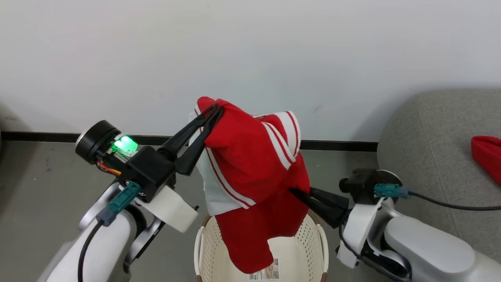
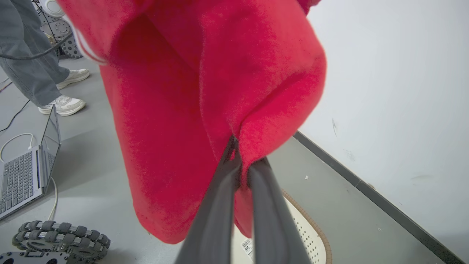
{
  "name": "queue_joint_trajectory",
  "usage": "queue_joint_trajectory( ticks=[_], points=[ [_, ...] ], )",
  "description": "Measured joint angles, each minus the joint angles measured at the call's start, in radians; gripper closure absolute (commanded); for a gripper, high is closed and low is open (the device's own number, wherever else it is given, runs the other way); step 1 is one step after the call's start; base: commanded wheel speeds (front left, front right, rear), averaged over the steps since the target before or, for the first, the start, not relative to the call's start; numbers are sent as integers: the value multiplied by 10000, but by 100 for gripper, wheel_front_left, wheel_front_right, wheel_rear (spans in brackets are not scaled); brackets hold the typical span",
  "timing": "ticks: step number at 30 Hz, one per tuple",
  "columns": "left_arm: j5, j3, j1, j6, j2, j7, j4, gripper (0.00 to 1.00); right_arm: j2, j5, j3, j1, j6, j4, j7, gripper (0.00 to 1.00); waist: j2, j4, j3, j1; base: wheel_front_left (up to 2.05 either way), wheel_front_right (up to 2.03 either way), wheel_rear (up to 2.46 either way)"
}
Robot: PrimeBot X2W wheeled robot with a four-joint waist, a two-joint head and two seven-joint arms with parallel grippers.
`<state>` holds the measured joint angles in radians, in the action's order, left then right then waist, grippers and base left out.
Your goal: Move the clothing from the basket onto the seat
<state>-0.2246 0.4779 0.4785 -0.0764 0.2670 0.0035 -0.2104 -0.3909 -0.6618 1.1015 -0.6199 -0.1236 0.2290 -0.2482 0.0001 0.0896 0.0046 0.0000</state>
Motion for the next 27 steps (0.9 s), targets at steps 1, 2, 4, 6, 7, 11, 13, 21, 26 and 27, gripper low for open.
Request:
queue_joint_trajectory(
  ticks=[1, 2, 4, 6, 7, 11, 13, 21, 26, 27],
  points=[
    [-69, -109, -126, 61, 46, 0, 84, 100, -69, -29, -159, 15, 0, -36, 0, 100, 0, -29, 8, 0, 0, 0, 0],
    [-165, -199, -236, 127, 98, 0, 163, 100, -140, -71, -355, 26, 0, -86, -12, 100, 0, -60, 16, 0, 0, 0, 0],
    [-293, -416, -456, 234, 161, -4, 313, 100, -245, -84, -903, 75, 0, -274, -27, 100, 0, -130, 31, 0, 0, 0, 0],
    [-416, -617, -798, 395, 192, -61, 477, 100, -326, -251, -1701, 229, 0, -537, -38, 100, 0, -253, 51, 0, 0, 0, 0],
    [-474, -656, -899, 422, 190, -82, 529, 100, -353, -270, -1927, 308, 0, -619, -40, 100, 0, -297, 57, 0, 0, 0, 0],
    [-637, -748, -1259, 560, 130, -272, 671, 100, -418, -284, -2681, 609, 0, -871, -42, 100, 0, -473, 76, 0, 0, 0, 0],
    [-802, -767, -1412, 566, 75, -412, 702, 100, -407, -351, -3053, 757, 0, -970, -42, 100, 0, -562, 80, 0, 0, 0, 0],
    [-1204, -525, -1944, 502, -257, -825, 880, 0, -109, -583, -4730, 1047, 0, -1312, -42, 100, 0, -910, 65, 0, 0, 0, 0],
    [-1386, -378, -2283, 382, -263, -1037, 1020, 0, -113, -418, -5866, 1236, 0, -1367, -42, 100, 0, -1113, 37, 0, 0, 0, 0],
    [-1452, -353, -2347, 370, -274, -1114, 1041, 0, -132, -393, -6090, 1277, 2, -1388, -42, 100, 0, -1155, 29, 0, 0, 0, 0]
  ],
)
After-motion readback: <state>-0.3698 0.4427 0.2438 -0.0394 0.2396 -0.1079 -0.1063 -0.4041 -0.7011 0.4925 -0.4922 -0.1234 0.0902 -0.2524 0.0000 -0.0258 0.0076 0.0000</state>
